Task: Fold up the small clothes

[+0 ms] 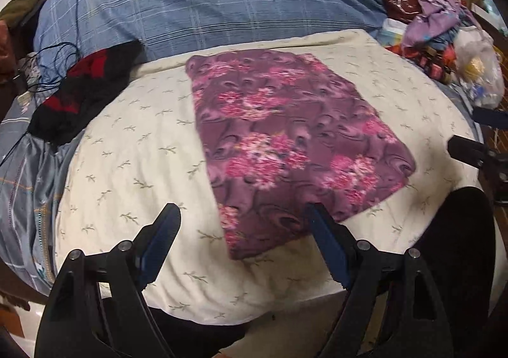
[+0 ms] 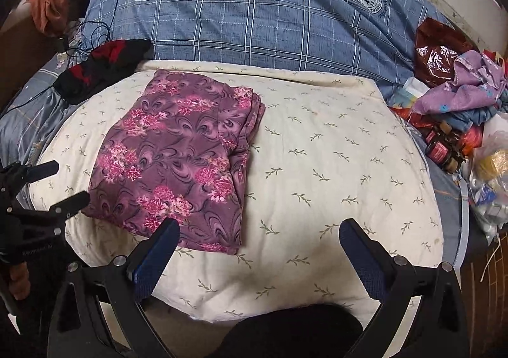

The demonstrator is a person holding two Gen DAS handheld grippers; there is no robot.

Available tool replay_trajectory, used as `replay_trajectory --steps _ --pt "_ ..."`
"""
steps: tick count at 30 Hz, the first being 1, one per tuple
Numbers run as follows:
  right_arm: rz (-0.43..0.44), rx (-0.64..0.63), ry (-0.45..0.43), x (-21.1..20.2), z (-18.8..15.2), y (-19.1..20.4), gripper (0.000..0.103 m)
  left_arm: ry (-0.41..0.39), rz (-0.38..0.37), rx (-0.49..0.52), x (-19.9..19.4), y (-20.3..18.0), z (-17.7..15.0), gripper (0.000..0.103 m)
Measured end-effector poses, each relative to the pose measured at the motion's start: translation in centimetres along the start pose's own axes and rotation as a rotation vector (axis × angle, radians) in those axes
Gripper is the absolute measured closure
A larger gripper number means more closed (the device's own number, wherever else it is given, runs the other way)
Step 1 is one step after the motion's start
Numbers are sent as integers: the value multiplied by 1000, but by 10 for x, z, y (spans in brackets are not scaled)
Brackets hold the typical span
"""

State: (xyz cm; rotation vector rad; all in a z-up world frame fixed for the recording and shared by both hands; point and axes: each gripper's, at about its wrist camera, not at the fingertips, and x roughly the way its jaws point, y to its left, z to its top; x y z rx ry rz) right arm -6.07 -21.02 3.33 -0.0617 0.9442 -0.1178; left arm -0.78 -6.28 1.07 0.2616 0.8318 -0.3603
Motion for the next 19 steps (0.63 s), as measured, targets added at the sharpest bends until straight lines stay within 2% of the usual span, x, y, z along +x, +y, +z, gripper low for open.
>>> replay_trajectory --steps 11,19 --pt "-41 -17 -2 -6 -7 2 1 -2 -64 -5 -7 -17 -2 20" --pt "-47 8 4 -5 -6 -6 1 -48 -59 8 -14 -28 6 20"
